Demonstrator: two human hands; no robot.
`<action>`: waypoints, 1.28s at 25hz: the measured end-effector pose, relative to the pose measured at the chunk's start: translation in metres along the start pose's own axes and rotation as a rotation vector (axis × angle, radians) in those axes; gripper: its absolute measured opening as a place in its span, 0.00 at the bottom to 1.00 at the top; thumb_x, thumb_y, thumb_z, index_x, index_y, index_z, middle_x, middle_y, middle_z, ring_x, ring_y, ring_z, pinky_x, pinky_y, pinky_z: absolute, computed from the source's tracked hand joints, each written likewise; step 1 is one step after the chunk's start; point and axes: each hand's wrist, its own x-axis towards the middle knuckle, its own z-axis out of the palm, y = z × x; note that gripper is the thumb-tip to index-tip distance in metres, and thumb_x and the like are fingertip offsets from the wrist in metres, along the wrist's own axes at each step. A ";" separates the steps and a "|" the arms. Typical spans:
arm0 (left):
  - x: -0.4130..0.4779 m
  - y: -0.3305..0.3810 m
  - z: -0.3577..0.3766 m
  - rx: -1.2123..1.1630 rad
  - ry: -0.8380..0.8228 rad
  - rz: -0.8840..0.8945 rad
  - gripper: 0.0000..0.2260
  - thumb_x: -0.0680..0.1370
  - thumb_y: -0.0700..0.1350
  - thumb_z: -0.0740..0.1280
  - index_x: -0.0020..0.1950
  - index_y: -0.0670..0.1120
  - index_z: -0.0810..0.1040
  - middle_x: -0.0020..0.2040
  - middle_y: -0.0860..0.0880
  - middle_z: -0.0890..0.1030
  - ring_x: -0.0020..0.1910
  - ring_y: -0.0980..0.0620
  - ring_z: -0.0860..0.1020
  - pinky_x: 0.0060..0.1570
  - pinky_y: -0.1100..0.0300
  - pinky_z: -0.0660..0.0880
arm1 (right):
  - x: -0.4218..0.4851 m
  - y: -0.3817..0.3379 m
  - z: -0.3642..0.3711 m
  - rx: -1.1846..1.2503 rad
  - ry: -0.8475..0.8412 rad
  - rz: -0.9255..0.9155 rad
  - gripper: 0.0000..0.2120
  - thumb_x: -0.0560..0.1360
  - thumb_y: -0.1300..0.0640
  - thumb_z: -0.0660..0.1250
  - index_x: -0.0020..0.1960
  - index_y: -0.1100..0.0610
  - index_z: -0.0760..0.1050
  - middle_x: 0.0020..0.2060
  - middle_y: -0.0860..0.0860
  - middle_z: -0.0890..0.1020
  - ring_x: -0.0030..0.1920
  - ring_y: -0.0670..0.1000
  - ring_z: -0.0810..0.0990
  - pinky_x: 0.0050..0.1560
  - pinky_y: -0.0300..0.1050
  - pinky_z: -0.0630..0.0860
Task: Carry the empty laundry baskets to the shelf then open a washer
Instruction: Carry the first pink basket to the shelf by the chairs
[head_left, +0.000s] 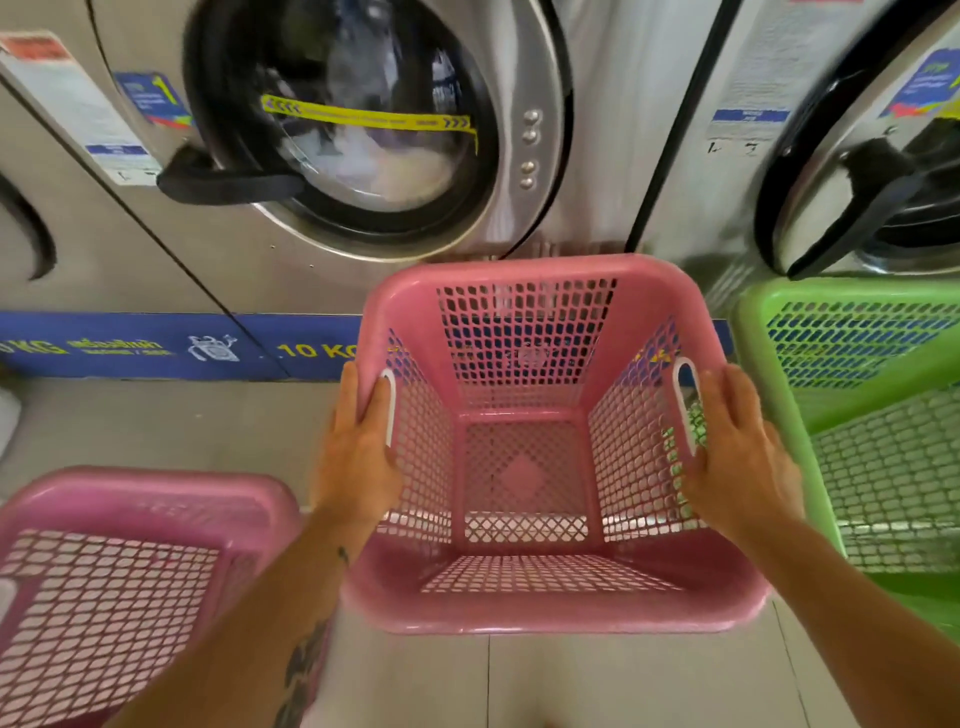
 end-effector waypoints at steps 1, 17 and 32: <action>-0.006 -0.004 -0.003 -0.017 -0.013 -0.013 0.40 0.67 0.30 0.65 0.77 0.49 0.60 0.80 0.44 0.47 0.72 0.36 0.62 0.61 0.45 0.71 | -0.004 -0.002 -0.001 -0.004 -0.002 -0.006 0.43 0.70 0.60 0.67 0.78 0.49 0.47 0.78 0.50 0.53 0.62 0.67 0.74 0.51 0.64 0.79; -0.175 -0.069 -0.050 -0.209 0.037 -0.018 0.33 0.66 0.29 0.67 0.70 0.49 0.73 0.78 0.51 0.61 0.55 0.47 0.80 0.47 0.63 0.79 | -0.209 -0.021 0.026 0.146 -0.062 0.052 0.47 0.66 0.70 0.66 0.80 0.53 0.52 0.79 0.56 0.56 0.69 0.67 0.68 0.61 0.62 0.74; -0.220 -0.112 0.049 -0.083 -0.195 -0.114 0.39 0.72 0.34 0.66 0.78 0.55 0.55 0.80 0.53 0.46 0.74 0.42 0.63 0.62 0.44 0.74 | -0.217 -0.011 0.132 0.100 -0.260 0.155 0.50 0.67 0.68 0.72 0.76 0.45 0.46 0.63 0.59 0.68 0.49 0.62 0.79 0.39 0.54 0.80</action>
